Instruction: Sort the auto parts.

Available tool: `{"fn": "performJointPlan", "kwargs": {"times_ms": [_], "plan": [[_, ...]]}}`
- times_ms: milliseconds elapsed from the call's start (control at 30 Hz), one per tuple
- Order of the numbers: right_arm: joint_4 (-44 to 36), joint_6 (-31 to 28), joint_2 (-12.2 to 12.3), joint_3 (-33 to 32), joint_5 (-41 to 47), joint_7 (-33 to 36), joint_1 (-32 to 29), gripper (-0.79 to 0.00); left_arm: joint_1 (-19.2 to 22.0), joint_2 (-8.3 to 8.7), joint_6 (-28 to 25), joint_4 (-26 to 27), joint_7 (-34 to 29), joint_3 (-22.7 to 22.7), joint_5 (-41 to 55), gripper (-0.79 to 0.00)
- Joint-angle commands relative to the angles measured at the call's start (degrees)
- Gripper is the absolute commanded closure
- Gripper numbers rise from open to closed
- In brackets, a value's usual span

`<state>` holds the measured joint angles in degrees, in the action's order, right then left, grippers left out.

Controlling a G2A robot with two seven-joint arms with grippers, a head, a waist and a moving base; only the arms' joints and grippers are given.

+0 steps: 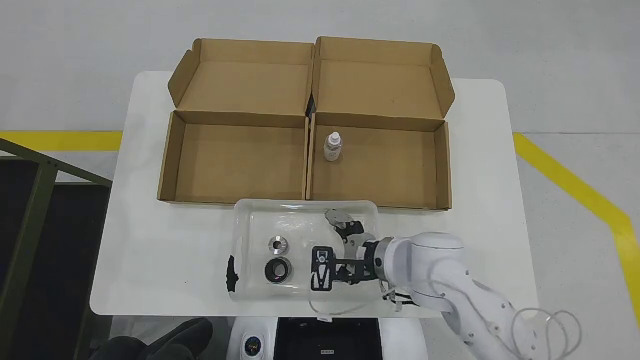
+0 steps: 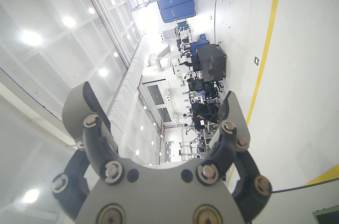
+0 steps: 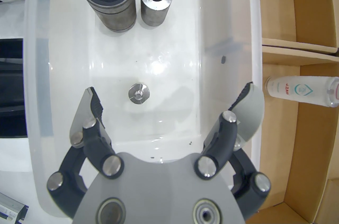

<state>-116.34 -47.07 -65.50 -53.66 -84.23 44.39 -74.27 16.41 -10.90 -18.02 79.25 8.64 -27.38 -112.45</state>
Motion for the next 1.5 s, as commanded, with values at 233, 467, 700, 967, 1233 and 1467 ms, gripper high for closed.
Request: {"fn": "performJointPlan", "kwargs": {"times_ms": [233, 467, 700, 967, 1233, 1467], "plan": [[2.87, 0.26, -0.25, 2.65, -0.71, 1.97, 1.75, -0.763, 0.00, 0.00, 0.00, 0.00, 0.00, 0.00, 0.00, -0.785], [3.76, -0.60, -0.22, 3.95, -0.58, 4.10, 2.33, -0.323, 0.00, 0.00, 0.00, 0.00, 0.00, 0.00, 0.00, -0.785], [4.22, -1.00, -0.20, 4.80, 0.43, 5.01, 2.92, -0.009, 0.00, 0.00, 0.00, 0.00, 0.00, 0.00, 0.00, -0.785], [3.42, -1.49, -0.04, 4.91, 2.36, 4.32, 3.27, 0.000, 0.00, 0.00, 0.00, 0.00, 0.00, 0.00, 0.00, -0.785], [0.58, -0.47, 0.32, 3.05, 3.90, -1.95, 3.26, 0.000, 0.00, 0.00, 0.00, 0.00, 0.00, 0.00, 0.00, -0.785], [-1.27, 1.36, 0.83, 0.09, 2.88, -10.50, 2.40, 0.000, 0.00, 0.00, 0.00, 0.00, 0.00, 0.00, 0.00, -0.785]]}}
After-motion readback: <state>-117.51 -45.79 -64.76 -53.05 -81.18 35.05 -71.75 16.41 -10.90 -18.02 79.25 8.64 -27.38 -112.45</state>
